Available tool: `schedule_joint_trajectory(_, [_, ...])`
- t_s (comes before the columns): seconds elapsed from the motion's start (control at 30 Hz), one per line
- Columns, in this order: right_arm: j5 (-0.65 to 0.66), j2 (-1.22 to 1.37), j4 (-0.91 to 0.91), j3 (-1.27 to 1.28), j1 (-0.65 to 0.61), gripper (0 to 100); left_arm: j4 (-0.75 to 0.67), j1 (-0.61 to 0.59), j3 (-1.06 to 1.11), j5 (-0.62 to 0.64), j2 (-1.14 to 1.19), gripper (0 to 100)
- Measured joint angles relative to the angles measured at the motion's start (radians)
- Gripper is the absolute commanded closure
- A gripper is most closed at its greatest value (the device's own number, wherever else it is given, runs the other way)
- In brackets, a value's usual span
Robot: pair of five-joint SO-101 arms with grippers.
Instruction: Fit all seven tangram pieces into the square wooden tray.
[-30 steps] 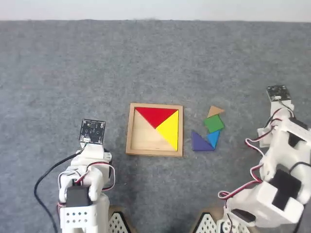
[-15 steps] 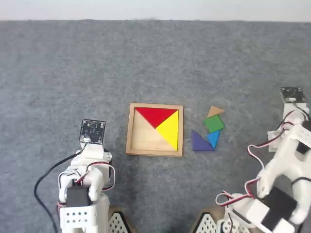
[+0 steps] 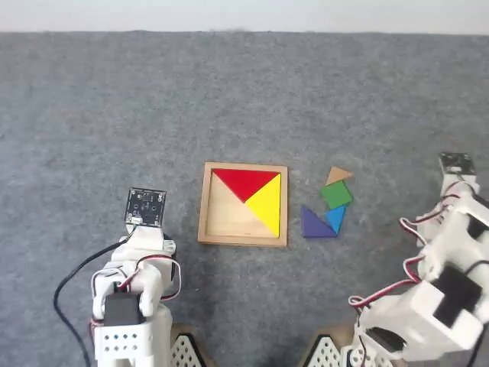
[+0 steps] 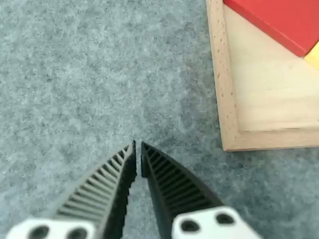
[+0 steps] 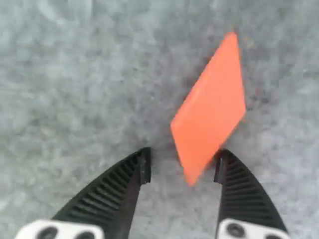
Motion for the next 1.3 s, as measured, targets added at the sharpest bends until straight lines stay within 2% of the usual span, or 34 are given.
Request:
schedule_joint_trajectory(0.17, [-0.035,0.0,0.015,0.0,-0.094,78.6,0.0,0.0,0.0,0.0,0.0,98])
schedule_joint_trajectory(0.5, [-0.083,-0.215,0.098,0.002,-0.129,78.6,0.0,0.0,0.0,0.0,0.0,98])
schedule_joint_trajectory(0.67, [-0.204,-0.262,0.103,0.002,-0.133,78.6,0.0,0.0,0.0,0.0,0.0,98])
schedule_joint_trajectory(0.83, [-0.258,-0.126,0.103,-0.063,-0.135,78.6,0.0,0.0,0.0,0.0,0.0,98])
schedule_joint_trajectory(1.1, [-0.264,0.173,0.101,-0.255,-0.084,78.6,0.0,0.0,0.0,0.0,0.0,98])
schedule_joint_trajectory(1.3, [-0.265,0.264,0.103,-0.354,-0.04,78.6,0.0,0.0,0.0,0.0,0.0,98])
